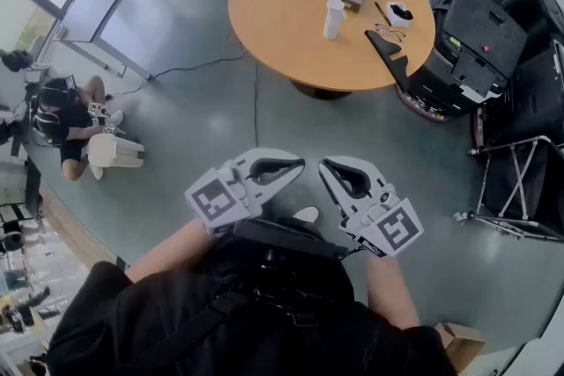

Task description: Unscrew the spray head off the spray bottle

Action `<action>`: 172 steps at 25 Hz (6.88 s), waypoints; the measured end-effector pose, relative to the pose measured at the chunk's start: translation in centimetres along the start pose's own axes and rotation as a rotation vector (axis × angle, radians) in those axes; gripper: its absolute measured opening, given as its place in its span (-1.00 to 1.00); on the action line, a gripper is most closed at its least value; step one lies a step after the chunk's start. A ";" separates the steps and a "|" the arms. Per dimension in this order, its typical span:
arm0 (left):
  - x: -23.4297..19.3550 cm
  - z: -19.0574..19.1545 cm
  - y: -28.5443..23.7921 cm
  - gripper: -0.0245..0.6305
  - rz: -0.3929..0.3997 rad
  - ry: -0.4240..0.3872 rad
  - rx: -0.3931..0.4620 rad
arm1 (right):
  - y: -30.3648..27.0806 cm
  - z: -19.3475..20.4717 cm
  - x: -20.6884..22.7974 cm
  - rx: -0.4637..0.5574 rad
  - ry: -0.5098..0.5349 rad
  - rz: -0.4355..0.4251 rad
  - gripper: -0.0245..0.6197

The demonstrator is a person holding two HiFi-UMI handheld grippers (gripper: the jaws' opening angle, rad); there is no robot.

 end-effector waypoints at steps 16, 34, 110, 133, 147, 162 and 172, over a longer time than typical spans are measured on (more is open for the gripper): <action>-9.3 0.3 3.0 -0.84 0.043 -0.014 0.007 | -8.5 1.5 2.4 -0.025 0.010 0.060 -0.86; -28.1 -3.4 10.1 -0.84 0.143 -0.059 0.052 | -28.3 0.6 7.2 -0.035 0.048 0.151 -0.86; -46.3 -5.3 -13.5 -0.84 -0.028 0.007 -0.055 | -30.0 0.0 38.6 -0.039 -0.059 -0.024 -0.90; -58.5 -5.0 -10.9 -0.84 0.041 0.030 -0.040 | -40.1 1.4 43.7 -0.102 -0.045 0.089 -0.90; -69.0 -2.8 -6.3 -0.84 0.163 0.003 -0.052 | -49.4 4.7 45.7 -0.136 -0.017 0.263 -0.90; -73.2 5.7 -9.8 -0.77 0.107 -0.104 -0.043 | -48.6 11.8 51.7 -0.197 0.021 0.313 -0.56; -78.4 16.5 -14.4 -0.40 0.032 -0.054 -0.072 | -48.7 18.9 57.4 -0.216 0.030 0.263 -0.25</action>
Point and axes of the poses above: the fingertips, and each gripper's own axes: y backward along the fingers, x to its right, z out of its underside, the point moved 2 cm from there along y, backward along the fingers, and after that the axes turned 15 degrees about z, right-handed, at the moved point
